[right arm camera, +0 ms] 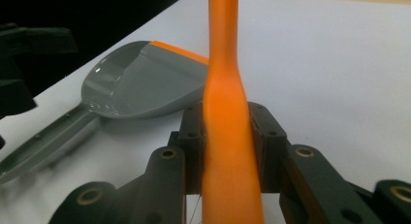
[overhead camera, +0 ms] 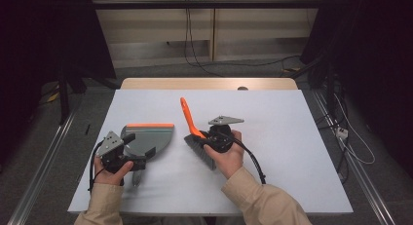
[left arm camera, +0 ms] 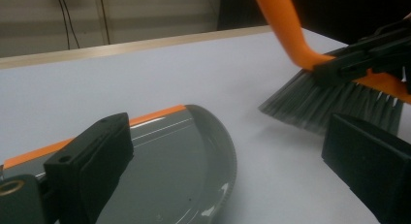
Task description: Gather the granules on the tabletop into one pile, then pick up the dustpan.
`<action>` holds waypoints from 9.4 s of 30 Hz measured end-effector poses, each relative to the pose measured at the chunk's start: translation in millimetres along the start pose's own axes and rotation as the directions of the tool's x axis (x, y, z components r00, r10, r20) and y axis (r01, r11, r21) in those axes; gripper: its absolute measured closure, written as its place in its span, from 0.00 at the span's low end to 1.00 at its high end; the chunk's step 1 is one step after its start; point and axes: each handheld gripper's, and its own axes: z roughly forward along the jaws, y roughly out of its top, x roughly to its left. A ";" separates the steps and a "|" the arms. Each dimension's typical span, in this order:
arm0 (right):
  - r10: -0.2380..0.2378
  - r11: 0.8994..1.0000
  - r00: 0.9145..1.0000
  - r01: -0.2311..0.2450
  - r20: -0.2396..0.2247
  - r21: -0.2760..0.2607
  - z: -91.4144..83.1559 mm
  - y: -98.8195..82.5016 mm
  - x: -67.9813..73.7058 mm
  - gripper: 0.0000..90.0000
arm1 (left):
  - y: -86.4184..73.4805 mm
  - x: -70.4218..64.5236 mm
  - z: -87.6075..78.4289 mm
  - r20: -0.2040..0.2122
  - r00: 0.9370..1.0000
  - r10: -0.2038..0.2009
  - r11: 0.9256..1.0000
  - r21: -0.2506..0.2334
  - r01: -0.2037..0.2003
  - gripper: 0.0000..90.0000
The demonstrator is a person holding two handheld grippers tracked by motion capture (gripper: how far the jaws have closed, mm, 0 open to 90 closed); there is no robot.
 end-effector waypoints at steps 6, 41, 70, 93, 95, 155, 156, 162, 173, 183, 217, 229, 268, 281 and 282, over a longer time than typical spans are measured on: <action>0.009 1.000 0.999 -0.010 0.048 0.024 6.4 -3.8 -14.0 0.79 | -0.3 0.5 -0.4 -0.001 1.000 -0.001 1.000 0.001 0.001 0.05; 0.034 0.999 0.995 -0.034 0.090 0.000 35.2 25.1 -52.4 0.79 | -1.5 5.1 0.5 -0.009 1.000 -0.026 1.000 -0.004 0.026 0.05; -0.008 0.999 0.998 0.010 0.068 -0.038 -23.0 38.7 -57.3 0.79 | 1.4 1.0 -2.0 0.008 1.000 -0.011 0.999 0.041 0.011 0.05; -0.016 0.999 0.992 0.010 0.124 0.046 -80.2 5.2 -90.5 0.79 | -9.2 -7.2 -5.8 -0.025 1.000 -0.004 0.984 0.175 0.009 0.09; -0.018 0.999 0.992 0.012 0.127 0.047 -83.0 3.6 -91.3 0.79 | -10.3 -7.7 -6.0 -0.034 0.999 -0.007 0.983 0.181 0.013 0.10; -0.021 0.998 0.984 0.011 0.177 0.054 -109.1 -11.8 -100.7 0.79 | -13.0 7.2 9.1 -0.255 0.965 -0.053 0.879 0.448 0.167 0.70; -0.021 0.999 0.984 0.011 0.176 0.053 -108.9 -11.9 -100.9 0.79 | -12.5 7.9 8.8 -0.250 0.967 -0.048 0.879 0.448 0.160 0.70; -0.023 0.998 0.985 0.014 0.173 0.055 -109.2 -12.5 -102.0 0.79 | -7.5 7.4 5.2 -0.220 0.976 0.004 0.885 0.456 0.099 0.71; -0.008 0.999 0.984 0.000 0.180 0.041 -110.8 -10.4 -107.4 0.79 | 6.4 -5.5 -5.8 -0.025 1.000 0.009 0.909 0.418 0.002 0.71; -0.017 0.998 0.980 0.006 0.200 0.057 -105.2 -10.7 -109.3 0.79 | 3.1 -25.8 -4.2 0.164 0.981 0.099 0.885 0.437 -0.163 0.70; -0.068 0.993 0.970 0.044 0.234 0.106 -77.4 -10.2 -102.2 0.79 | -10.0 -60.3 19.4 0.379 0.919 0.109 0.838 0.462 -0.290 0.70; -0.076 0.992 0.970 0.051 0.232 0.114 -73.9 -11.6 -100.0 0.79 | -11.3 -63.2 21.2 0.424 0.899 0.107 0.820 0.474 -0.321 0.70; -0.209 0.973 0.946 0.177 0.247 0.145 -55.9 -19.1 -58.7 0.79 | -8.8 -68.4 16.4 0.409 0.899 0.154 0.809 0.470 -0.352 0.70; -0.224 0.970 0.944 0.192 0.243 0.147 -52.1 -22.7 -44.5 0.79 | -7.9 -72.0 19.3 0.417 0.895 0.157 0.809 0.466 -0.359 0.70; -0.215 0.972 0.947 0.184 0.239 0.144 -51.7 -22.7 -43.5 0.79 | -7.6 -72.0 19.7 0.419 0.894 0.160 0.805 0.469 -0.363 0.70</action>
